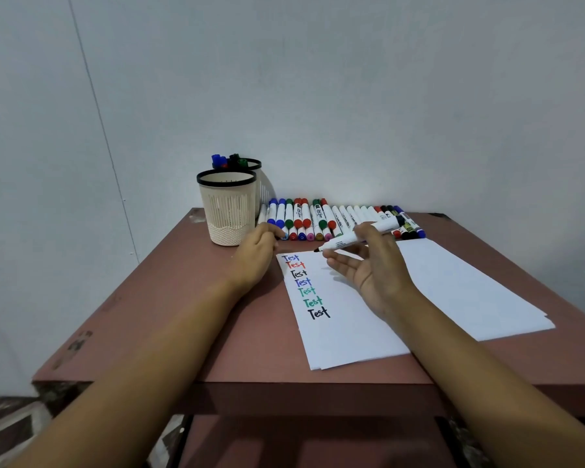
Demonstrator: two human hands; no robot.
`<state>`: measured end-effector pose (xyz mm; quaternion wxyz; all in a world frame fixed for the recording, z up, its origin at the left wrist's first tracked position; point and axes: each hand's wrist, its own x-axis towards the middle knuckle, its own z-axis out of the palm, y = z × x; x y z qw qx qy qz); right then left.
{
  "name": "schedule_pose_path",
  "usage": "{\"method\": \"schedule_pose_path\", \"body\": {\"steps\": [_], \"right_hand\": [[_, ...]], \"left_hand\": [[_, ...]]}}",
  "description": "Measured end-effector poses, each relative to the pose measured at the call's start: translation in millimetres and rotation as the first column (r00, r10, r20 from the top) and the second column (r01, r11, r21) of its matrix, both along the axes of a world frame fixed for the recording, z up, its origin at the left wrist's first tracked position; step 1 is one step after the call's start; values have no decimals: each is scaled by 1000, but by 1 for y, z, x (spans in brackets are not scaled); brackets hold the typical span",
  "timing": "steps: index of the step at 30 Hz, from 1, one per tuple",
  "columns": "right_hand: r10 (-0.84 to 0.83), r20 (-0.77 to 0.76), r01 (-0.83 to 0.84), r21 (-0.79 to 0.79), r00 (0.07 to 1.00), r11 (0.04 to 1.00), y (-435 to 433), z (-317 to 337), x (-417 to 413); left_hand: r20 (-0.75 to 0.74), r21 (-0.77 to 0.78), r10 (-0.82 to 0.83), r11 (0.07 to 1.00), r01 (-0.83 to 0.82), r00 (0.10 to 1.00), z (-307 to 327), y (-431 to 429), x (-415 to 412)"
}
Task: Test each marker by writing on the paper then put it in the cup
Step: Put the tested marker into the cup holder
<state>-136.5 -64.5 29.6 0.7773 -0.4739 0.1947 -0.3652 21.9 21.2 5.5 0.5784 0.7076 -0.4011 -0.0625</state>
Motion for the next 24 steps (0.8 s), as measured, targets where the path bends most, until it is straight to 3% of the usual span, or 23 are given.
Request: {"method": "schedule_pose_path", "body": {"steps": [6, 9, 13, 24], "right_hand": [[-48, -172, -10, -321, 984, 947, 17, 8, -13], [-100, -251, -23, -444, 963, 896, 31, -1, -21], [-151, -360, -10, -408, 921, 913, 38, -16, -24], [-166, -388, -53, -495, 907, 867, 43, -19, -24]], "left_hand": [[222, 172, -33, 985, -5, 975, -2, 4, 1], [208, 194, -22, 981, -19, 978, -2, 6, 2], [175, 204, -14, 979, -22, 984, 0, 7, 0], [238, 275, 28, 957, -95, 971, -1, 4, 3]]}}
